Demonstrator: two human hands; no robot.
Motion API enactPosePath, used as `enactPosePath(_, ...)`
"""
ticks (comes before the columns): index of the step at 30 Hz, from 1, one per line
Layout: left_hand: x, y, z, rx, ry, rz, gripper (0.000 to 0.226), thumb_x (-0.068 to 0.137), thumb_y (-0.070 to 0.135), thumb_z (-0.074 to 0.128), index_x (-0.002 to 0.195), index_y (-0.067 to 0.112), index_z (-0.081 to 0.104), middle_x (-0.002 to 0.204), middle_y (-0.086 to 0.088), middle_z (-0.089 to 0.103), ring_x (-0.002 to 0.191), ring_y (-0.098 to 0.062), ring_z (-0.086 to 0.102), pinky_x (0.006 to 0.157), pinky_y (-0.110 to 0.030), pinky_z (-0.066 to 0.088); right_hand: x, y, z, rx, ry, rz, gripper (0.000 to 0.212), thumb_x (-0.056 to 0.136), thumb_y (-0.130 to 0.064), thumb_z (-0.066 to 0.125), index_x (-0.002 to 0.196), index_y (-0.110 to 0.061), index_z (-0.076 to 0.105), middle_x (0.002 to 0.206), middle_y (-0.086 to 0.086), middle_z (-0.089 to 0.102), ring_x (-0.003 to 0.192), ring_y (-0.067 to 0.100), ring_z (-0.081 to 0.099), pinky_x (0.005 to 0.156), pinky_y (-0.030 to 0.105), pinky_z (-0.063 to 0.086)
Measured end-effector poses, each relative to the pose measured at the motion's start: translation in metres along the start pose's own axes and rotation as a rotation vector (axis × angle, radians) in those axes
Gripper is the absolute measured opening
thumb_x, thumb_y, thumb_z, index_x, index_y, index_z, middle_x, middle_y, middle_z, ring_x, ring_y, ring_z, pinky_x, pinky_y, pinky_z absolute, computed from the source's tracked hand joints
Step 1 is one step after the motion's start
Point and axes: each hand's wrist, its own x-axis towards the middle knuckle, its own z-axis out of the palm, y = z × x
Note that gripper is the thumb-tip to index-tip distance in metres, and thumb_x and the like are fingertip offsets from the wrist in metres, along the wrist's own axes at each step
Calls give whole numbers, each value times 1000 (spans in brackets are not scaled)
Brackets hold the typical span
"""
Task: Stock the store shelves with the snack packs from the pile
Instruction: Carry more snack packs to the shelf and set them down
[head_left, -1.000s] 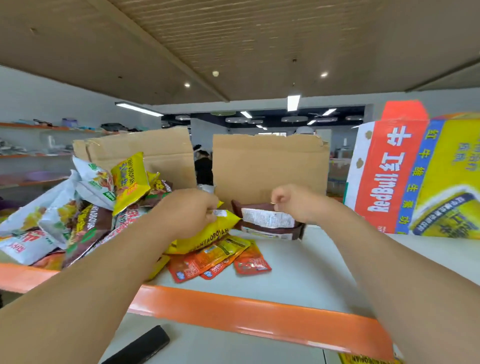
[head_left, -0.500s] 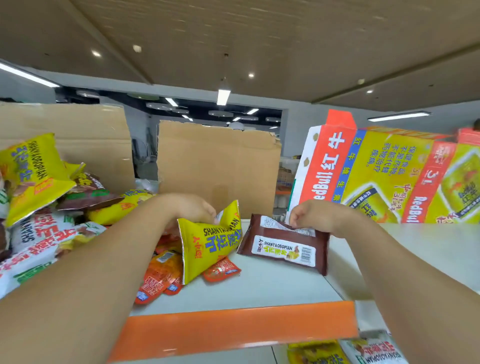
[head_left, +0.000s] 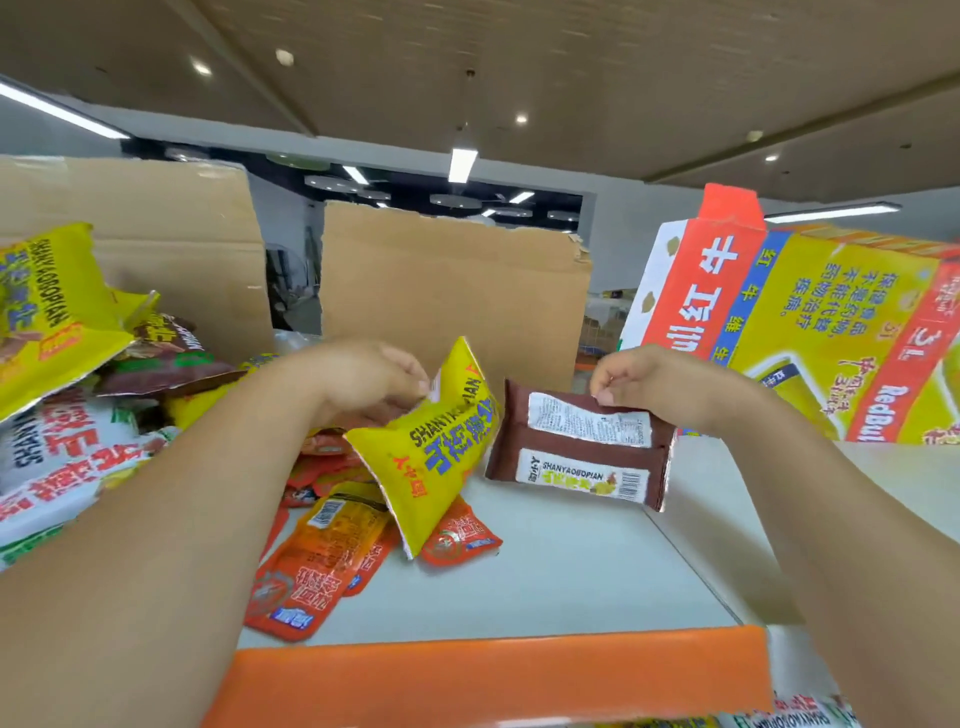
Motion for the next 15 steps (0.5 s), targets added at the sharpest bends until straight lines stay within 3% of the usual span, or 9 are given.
enactPosePath(2, 1, -2, 0, 204, 121, -82, 14, 101, 31, 59, 108, 20, 62, 103, -6, 68, 80, -20, 66, 66, -26, 46, 5, 2, 5, 31, 80, -35, 23, 97, -9, 59, 79, -21, 66, 70, -3, 58, 56, 8, 39, 51, 21, 30)
enactPosePath(5, -8, 6, -5, 316, 300, 53, 32, 91, 56, 64, 112, 32, 67, 106, 0, 69, 99, -24, 69, 83, -34, 51, 0, 1, 6, 71, 117, -107, 25, 94, -6, 61, 75, -21, 67, 77, 4, 67, 61, 10, 52, 57, 22, 40)
enactPosePath(7, -19, 14, -1, 325, 178, 109, 40, 86, 65, 63, 113, 36, 68, 108, 4, 70, 99, -21, 70, 91, -37, 53, -4, 0, 9, 35, -36, -105, 22, 89, -5, 65, 74, -21, 71, 85, 0, 72, 75, 15, 66, 69, 30, 51)
enactPosePath(9, -24, 17, 10, 616, -2, 66, 56, 81, 73, 61, 126, 39, 62, 121, 9, 67, 108, -16, 66, 98, -35, 51, -4, 0, 18, -66, -139, -86, 14, 86, -17, 69, 78, -28, 74, 95, -2, 73, 97, 21, 68, 88, 44, 54)
enactPosePath(10, -23, 16, 16, 777, -55, 39, 65, 79, 75, 63, 134, 41, 57, 128, 11, 62, 115, -15, 62, 102, -34, 48, -3, -2, 24, -99, -142, -80, 9, 87, -25, 71, 85, -33, 73, 98, -6, 72, 101, 19, 67, 93, 41, 53)
enactPosePath(11, -21, 16, 21, 890, -77, 29, 69, 79, 72, 66, 140, 42, 52, 134, 12, 59, 119, -16, 58, 104, -34, 46, -2, -4, 30, -114, -139, -75, 10, 88, -32, 73, 97, -37, 70, 103, -12, 69, 105, 14, 65, 94, 33, 51)
enactPosePath(13, -20, 17, 25, 937, -101, 25, 65, 85, 53, 71, 145, 42, 47, 142, 13, 54, 121, -16, 55, 104, -32, 45, -1, -10, 42, -147, -203, -56, 38, 88, -44, 73, 123, -41, 59, 119, -22, 61, 115, 6, 57, 96, 21, 45)
enactPosePath(15, -20, 17, 22, 936, -102, 43, 60, 92, 28, 64, 147, 42, 45, 145, 12, 52, 123, -17, 55, 102, -31, 46, 2, -9, 53, -238, -312, -53, 63, 85, -55, 72, 142, -45, 45, 136, -20, 52, 124, 8, 50, 105, 26, 40)
